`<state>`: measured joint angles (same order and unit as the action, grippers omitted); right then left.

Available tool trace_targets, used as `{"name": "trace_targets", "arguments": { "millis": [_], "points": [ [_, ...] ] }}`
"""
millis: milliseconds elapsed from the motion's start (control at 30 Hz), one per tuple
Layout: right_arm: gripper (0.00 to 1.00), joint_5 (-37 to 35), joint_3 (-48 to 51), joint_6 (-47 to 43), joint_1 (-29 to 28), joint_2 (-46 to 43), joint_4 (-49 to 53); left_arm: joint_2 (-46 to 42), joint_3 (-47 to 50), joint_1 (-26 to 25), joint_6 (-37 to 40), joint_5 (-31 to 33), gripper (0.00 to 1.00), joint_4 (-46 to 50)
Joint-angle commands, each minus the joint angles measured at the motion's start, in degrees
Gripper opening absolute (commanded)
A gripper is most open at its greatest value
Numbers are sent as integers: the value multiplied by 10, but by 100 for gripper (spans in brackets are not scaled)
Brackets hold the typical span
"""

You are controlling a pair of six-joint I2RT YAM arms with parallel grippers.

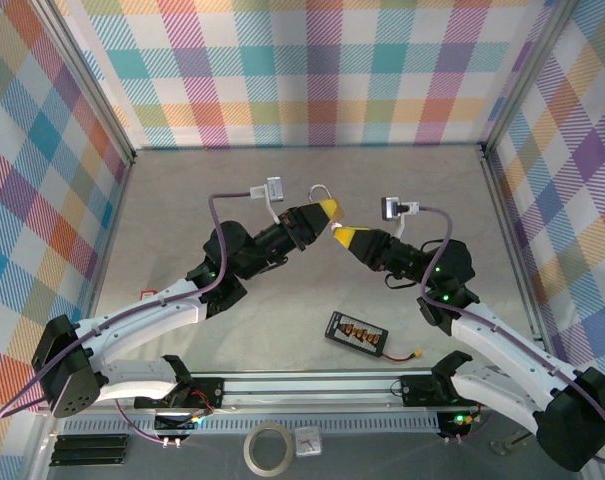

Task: Unlock with the key

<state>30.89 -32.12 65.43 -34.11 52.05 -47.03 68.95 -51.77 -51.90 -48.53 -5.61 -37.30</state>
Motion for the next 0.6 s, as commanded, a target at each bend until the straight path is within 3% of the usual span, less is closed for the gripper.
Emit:
{"name": "trace_targets", "arguments": {
  "millis": [0,133,567],
  "points": [
    [11,-5,-13,-2,-2,-1,-31,-8,1,-7,7,-2,0,-60],
    [0,-7,-16,10,-3,3,-42,1,4,-11,6,-7,0,-81],
    [0,-5,-50,37,-3,49,-97,20,16,-29,0,-27,0,-116]
  ]
}}
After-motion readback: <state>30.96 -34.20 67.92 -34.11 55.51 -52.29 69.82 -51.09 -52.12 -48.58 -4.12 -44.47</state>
